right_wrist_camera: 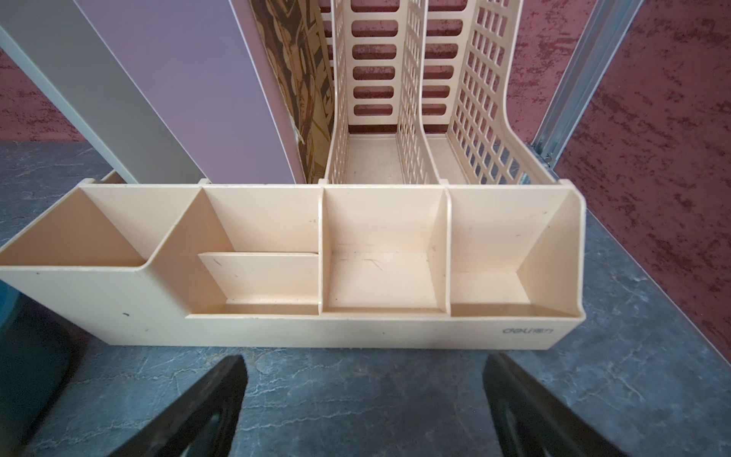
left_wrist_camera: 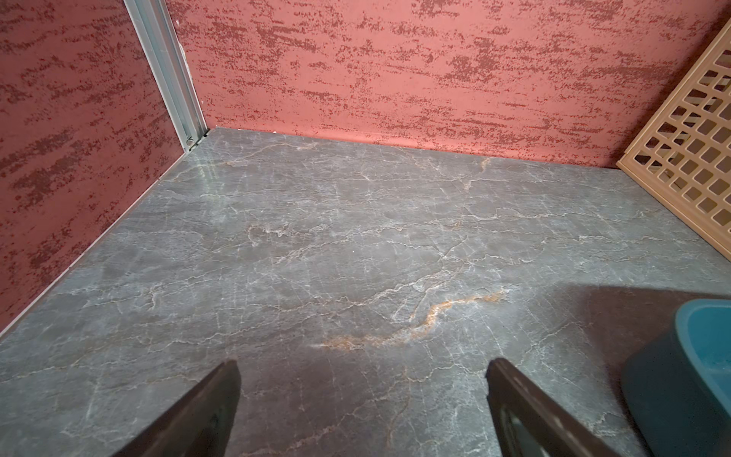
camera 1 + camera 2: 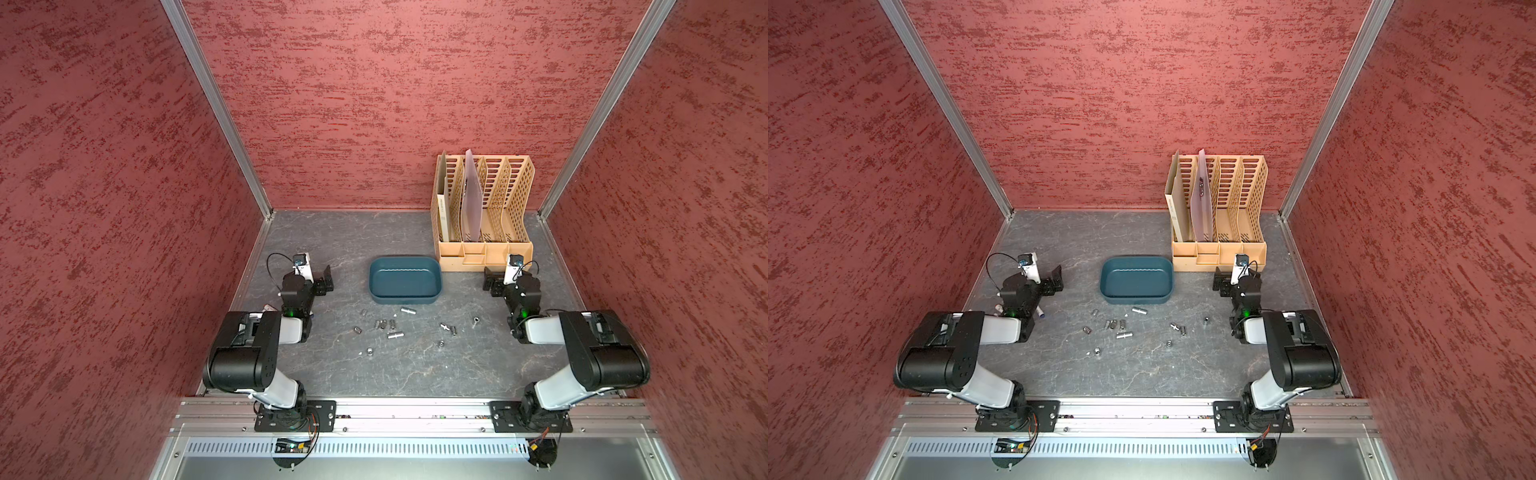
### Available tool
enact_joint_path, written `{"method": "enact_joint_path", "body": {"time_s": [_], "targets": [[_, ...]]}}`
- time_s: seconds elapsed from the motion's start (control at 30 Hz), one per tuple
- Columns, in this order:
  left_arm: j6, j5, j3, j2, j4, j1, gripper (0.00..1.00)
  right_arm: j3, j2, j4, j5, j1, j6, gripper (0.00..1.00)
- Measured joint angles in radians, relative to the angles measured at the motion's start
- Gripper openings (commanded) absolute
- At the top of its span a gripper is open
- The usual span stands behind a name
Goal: Put the socket on the desktop into the storage box
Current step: Pick up the socket head at the center of the board.
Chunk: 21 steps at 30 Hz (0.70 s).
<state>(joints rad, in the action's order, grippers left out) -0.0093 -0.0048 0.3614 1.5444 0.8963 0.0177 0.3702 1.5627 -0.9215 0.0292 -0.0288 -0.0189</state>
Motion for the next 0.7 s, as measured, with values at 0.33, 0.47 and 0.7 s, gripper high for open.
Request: {"method": "enact_joint_path", "body": {"time_s": [0.33, 0.47, 0.7], "targets": [[0.0, 0.0, 0.0, -0.003, -0.002, 0.0, 1.0, 0.0, -0.003, 0.0, 0.0, 0.0, 0.0, 0.98], [0.0, -0.002, 0.007, -0.076, -0.072, 0.0, 1.0, -0.024, -0.069, 0.003, 0.001, 0.0, 0.001, 0.99], [-0.023, -0.034, 0.159, -0.248, -0.352, 0.0, 1.0, 0.026, -0.362, 0.21, -0.003, 0.0, 0.014, 0.98]]}}
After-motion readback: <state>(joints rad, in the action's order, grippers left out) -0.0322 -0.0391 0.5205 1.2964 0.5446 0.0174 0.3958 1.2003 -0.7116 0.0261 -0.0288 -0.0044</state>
